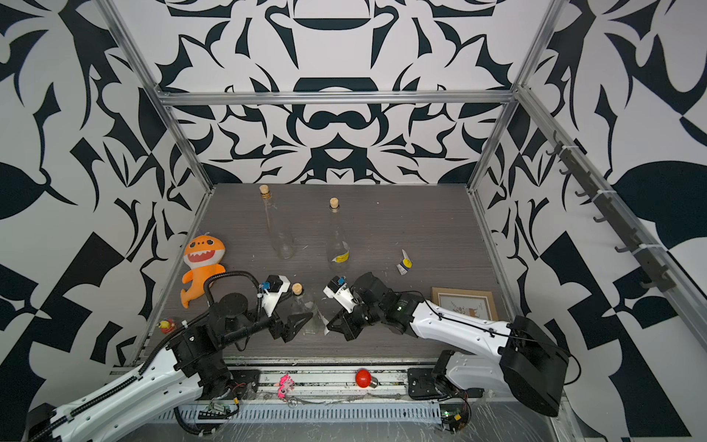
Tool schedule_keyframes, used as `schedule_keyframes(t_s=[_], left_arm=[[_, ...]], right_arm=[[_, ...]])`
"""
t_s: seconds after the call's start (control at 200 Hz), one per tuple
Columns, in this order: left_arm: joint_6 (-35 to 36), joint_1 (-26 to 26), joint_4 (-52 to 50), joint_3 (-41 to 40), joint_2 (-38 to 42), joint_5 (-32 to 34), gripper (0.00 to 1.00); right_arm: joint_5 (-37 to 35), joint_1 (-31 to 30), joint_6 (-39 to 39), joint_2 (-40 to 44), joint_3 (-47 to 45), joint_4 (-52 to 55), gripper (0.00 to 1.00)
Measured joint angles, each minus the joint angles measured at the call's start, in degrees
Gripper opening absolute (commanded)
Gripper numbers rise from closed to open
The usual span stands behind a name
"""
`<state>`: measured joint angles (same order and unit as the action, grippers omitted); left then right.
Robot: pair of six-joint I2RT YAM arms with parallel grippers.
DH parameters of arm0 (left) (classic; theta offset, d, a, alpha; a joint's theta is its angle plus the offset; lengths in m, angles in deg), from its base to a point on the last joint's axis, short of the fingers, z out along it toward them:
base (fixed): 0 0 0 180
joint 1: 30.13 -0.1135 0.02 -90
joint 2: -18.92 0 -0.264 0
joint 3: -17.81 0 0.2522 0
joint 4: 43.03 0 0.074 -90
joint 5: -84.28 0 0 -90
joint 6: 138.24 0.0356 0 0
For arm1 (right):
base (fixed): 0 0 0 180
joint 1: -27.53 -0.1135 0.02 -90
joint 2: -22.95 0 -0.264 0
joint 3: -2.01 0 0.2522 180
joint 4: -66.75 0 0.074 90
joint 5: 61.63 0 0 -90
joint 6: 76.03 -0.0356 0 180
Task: Remove the label from the bottle
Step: Pick up the bottle from the center of the board.
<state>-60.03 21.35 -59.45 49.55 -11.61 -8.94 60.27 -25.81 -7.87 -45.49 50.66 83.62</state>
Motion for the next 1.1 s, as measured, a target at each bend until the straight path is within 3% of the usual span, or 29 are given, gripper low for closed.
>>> schedule_keyframes(t_s=[0.25, 0.455, 0.68, 0.915, 1.1], left_arm=[[-0.3, 1.4, 8.5, -2.0, -3.3, 1.1, 0.99], [-0.1, 8.8, 13.6, -3.3, -5.2, 8.3, 0.99], [0.3, 12.2, 16.3, -3.5, -8.2, 16.6, 1.0], [2.1, 13.0, 17.0, -3.5, -8.1, 19.4, 0.69], [3.8, 12.9, 15.6, -3.7, -5.9, 15.7, 0.46]], right_arm=[[0.0, -0.2, 0.0, 0.0, 0.0, -0.4, 0.0], [-0.1, -0.8, 0.0, -0.5, 0.0, -0.7, 0.0], [-0.2, -1.4, 0.0, -0.6, 0.0, -1.2, 0.0], [-1.0, -1.9, -0.2, -0.6, 0.0, -1.8, 0.0], [-1.2, -1.9, 0.2, 0.2, 0.0, -1.1, 0.0]])
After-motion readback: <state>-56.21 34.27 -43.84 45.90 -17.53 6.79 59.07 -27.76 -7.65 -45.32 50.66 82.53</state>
